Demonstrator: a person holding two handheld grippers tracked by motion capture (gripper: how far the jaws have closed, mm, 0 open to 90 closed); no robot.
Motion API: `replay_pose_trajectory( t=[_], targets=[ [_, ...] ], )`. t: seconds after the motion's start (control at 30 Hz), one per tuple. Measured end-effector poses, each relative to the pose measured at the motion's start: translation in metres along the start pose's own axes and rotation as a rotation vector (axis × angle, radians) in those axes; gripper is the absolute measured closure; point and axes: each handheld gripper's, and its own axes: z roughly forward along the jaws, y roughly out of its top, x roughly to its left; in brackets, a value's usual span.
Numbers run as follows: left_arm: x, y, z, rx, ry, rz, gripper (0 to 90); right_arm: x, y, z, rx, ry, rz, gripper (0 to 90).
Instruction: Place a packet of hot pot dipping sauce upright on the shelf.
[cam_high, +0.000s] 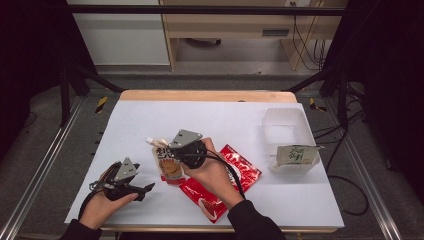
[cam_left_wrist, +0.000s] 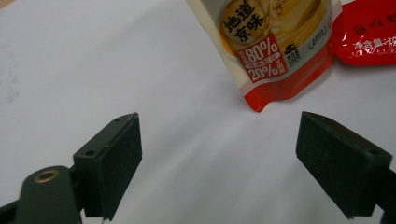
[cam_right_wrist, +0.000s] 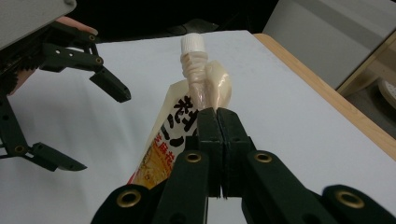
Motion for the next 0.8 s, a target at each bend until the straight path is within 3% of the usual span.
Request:
replay_pose_trajectory(
  t=[0.47, 0.7, 0.8],
  targets=[
    [0.002, -0.001, -0.009, -0.021, 0.000, -0.004, 14.2, 0.008, -0.006, -0.012, -0.036, 0.029, -0.013, 89.6],
    [0.002, 0.010, -0.017, -0.048, -0.005, 0.009, 14.6, 0.011, -0.012, -0.019, -0.055, 0.044, -0.017, 89.6],
    [0.006, 0.022, -0.023, -0.057, -0.013, 0.016, 15.2, 0.011, -0.014, -0.022, -0.066, 0.054, -0.019, 89.5]
  ],
)
